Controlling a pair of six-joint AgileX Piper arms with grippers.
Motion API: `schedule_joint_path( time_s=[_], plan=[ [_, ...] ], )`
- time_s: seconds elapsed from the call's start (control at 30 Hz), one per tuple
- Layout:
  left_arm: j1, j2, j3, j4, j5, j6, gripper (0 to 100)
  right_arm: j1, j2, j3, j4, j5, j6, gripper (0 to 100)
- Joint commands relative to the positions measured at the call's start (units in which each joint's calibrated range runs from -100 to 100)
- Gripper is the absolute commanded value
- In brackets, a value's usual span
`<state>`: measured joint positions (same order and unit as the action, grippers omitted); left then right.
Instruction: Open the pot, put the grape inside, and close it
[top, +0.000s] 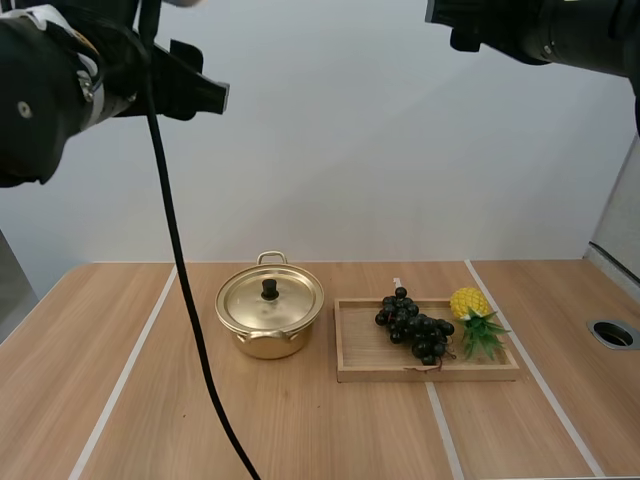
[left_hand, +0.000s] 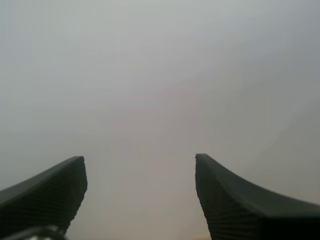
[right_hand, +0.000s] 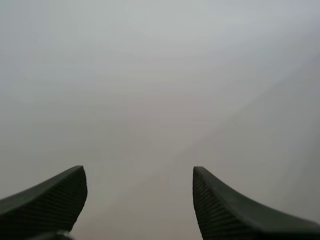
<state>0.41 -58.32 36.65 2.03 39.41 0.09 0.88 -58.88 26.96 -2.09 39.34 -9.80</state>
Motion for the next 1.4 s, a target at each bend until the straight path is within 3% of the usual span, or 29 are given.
schedule_joint_path(
  time_s=[0.0, 0.17, 0.37, 0.53, 1.2, 1.37],
  plan=[
    [-0.17, 3.3, -0.3, -2.0, 4.5, 4.5, 100, 0.1, 0.1, -0.6, -0.3, 4.0, -3.8, 100],
    [-0.17, 10.6, -0.3, -5.4, 13.9, 13.0, 100, 0.1, 1.6, -0.6, 3.0, 15.5, -8.1, 100],
    [-0.17, 17.7, -0.3, -15.2, 24.9, 24.5, 100, 0.1, 2.5, -0.6, 8.8, 21.7, -11.6, 100],
    [-0.17, 23.2, -0.3, -20.3, 32.8, 33.5, 100, 0.1, 2.4, -0.6, 9.0, 26.6, -12.9, 100],
    [-0.53, 51.6, -21.0, -16.7, 59.6, 37.8, 100, 0.1, 2.4, -0.6, 8.6, 32.1, -15.2, 100],
    [-3.16, 55.8, -21.7, -11.2, 59.8, 37.7, 100, 0.1, 2.4, -0.6, 8.6, 32.6, -15.2, 100]
  ],
)
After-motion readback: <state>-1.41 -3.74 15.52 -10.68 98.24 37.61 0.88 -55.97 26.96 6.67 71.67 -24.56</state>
